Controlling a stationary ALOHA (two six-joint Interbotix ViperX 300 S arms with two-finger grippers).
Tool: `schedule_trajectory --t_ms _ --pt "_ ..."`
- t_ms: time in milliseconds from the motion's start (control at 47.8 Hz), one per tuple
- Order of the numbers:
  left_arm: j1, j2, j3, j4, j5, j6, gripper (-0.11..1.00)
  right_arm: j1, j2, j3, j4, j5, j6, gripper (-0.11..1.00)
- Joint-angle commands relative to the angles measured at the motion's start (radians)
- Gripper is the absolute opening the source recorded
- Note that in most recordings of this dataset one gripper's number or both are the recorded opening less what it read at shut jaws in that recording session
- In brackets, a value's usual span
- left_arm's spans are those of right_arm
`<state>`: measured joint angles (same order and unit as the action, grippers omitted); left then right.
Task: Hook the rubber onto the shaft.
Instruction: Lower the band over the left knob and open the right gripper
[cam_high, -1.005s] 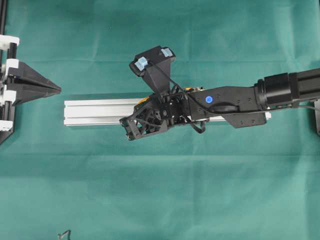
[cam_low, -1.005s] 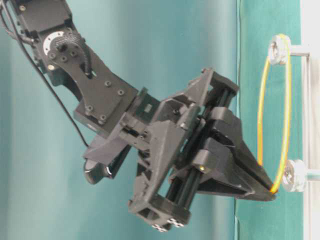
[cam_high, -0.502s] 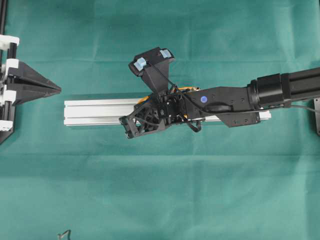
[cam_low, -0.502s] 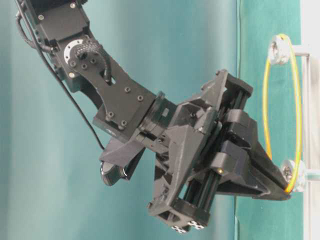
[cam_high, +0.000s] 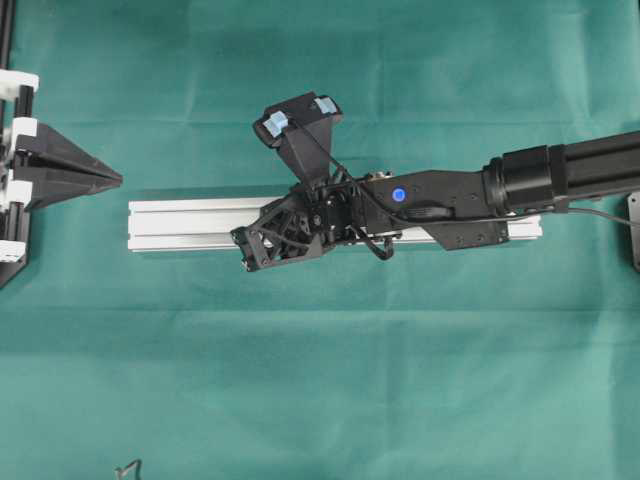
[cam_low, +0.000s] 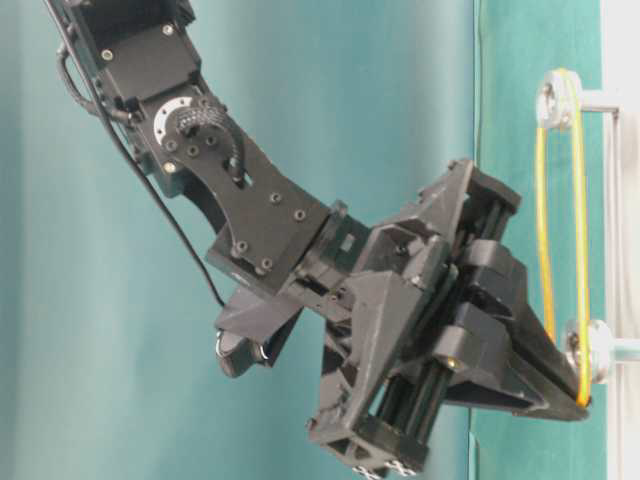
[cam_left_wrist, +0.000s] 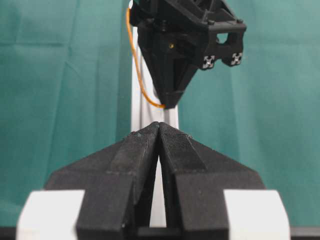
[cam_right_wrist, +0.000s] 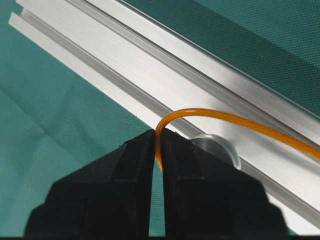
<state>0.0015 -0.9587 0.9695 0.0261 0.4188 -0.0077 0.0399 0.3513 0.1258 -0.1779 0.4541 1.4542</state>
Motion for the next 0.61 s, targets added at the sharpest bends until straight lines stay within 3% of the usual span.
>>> schedule_trajectory --t_ms 0,586 --pt "0.002 0.006 -0.032 0.002 -0.003 0.000 0.00 0.003 -0.006 -0.017 0.003 -0.009 0.009 0.07" --pt "0.002 0.006 -0.032 0.002 -0.003 0.000 0.00 0.032 0.005 -0.012 0.003 -0.006 0.054 0.07"
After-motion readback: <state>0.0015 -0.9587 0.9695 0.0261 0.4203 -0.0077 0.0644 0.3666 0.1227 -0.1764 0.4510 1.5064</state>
